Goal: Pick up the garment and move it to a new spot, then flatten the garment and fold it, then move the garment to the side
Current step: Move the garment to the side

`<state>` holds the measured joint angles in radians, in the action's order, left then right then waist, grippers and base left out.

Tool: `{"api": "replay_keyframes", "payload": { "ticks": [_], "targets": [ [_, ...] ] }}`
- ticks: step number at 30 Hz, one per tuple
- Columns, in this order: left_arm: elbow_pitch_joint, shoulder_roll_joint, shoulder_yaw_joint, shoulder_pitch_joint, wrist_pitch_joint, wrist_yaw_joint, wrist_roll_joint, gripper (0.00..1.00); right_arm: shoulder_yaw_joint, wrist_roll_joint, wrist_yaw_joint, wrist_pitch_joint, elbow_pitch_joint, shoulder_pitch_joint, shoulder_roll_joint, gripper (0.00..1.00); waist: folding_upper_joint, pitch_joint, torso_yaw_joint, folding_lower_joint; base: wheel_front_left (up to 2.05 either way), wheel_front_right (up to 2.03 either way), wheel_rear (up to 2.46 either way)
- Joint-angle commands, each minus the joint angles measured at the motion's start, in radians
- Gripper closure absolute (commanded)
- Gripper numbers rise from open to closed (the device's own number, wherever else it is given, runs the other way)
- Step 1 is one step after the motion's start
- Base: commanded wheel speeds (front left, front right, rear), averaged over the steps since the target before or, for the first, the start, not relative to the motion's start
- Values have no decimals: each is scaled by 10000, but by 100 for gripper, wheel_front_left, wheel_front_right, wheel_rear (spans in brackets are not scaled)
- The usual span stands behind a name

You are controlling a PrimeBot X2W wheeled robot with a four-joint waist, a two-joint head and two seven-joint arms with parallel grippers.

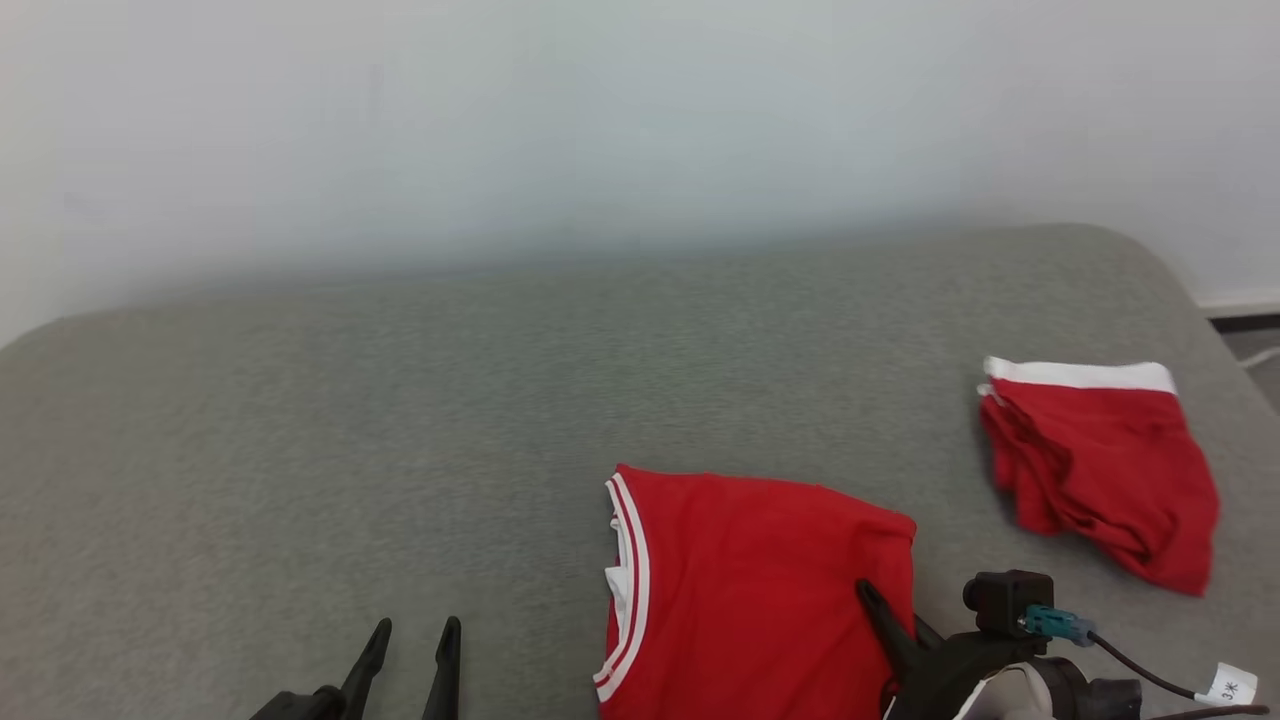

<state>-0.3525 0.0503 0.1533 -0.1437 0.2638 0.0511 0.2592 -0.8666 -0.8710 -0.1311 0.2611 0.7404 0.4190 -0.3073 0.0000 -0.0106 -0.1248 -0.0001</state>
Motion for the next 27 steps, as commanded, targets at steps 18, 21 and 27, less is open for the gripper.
{"api": "replay_keyframes", "payload": {
  "ticks": [18,21,27],
  "targets": [
    [117,11,298,-190,6,56,121,0,-24,126,7,46,-15,466,-192,100,0,335,-2202,1,0,0,0],
    [126,8,382,-207,6,66,79,0,7,370,7,46,-112,820,-319,100,0,379,-2124,1,0,0,0],
    [64,10,367,-75,6,49,26,0,114,946,9,46,-412,1858,-855,100,0,456,-1980,1,0,0,0]
  ]
}}
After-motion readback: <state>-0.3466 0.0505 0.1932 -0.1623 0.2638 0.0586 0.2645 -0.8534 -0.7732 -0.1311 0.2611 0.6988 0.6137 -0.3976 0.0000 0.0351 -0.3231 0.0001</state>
